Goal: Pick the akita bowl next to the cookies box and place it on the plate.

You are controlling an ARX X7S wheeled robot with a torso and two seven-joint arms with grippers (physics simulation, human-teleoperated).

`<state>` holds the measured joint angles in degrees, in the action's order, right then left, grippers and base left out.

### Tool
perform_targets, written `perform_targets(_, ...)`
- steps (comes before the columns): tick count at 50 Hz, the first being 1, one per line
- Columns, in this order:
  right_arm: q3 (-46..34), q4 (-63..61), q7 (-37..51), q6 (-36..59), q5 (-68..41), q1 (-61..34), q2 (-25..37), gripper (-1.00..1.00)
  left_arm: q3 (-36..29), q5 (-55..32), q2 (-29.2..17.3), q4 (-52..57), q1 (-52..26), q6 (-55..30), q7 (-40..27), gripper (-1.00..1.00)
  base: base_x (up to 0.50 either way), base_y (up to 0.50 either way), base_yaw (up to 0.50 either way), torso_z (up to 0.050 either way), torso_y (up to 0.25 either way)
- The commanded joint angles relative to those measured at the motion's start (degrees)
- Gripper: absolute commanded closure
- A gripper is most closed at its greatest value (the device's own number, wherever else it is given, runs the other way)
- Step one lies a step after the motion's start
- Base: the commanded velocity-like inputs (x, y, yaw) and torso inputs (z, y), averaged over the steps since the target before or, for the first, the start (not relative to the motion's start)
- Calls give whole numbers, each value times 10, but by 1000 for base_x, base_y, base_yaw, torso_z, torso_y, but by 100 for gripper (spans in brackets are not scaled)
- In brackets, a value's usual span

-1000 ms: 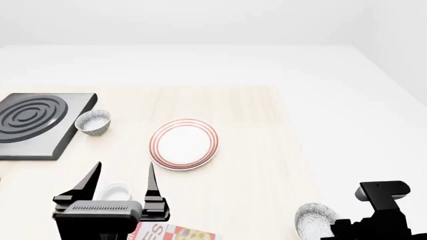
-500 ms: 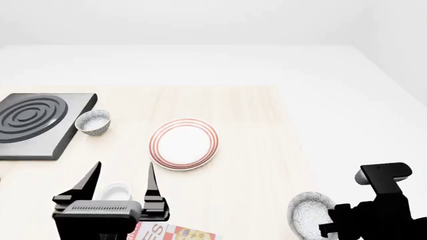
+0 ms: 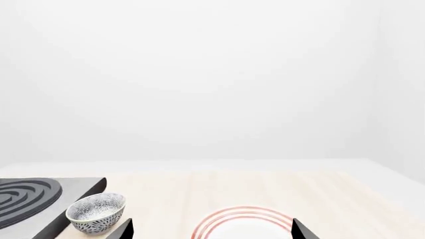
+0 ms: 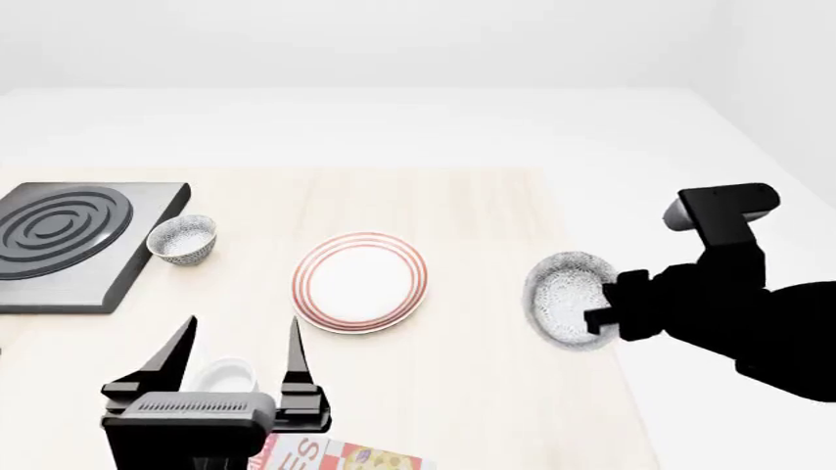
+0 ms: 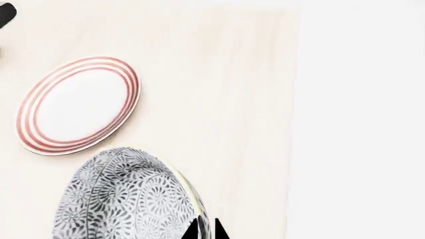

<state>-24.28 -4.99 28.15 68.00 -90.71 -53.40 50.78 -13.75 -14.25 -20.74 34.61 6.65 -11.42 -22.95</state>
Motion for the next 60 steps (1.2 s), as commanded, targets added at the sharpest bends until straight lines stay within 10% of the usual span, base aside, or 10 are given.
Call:
perform_targets(1,-47,112,-49,-10,95,-135,-97,100,-2,-2,-1,-2,-2,-1,-2,-100,0,0,0,0,0)
perform_targets(21,-146,393,-195,-126,264,-270,-275,100,-3,-7,-3,-5,-2,2,-3,-100,0,0,0,0,1)
perform_targets(33,-206,774,-371,-300,376,-368,-447,100,-1,-12,-4,-4,-3,2,-5,-100,0,0,0,0,0)
perform_targets(47,-27,800,-359,-317,517,-344,-508,100,-3,-16,-6,-4,-5,3,-5,-100,0,0,0,0,1)
perform_targets(60,-506,778,-303,-423,3,-333,-508,100,-6,-16,-8,-5,-4,6,-6,-100,0,0,0,0,0)
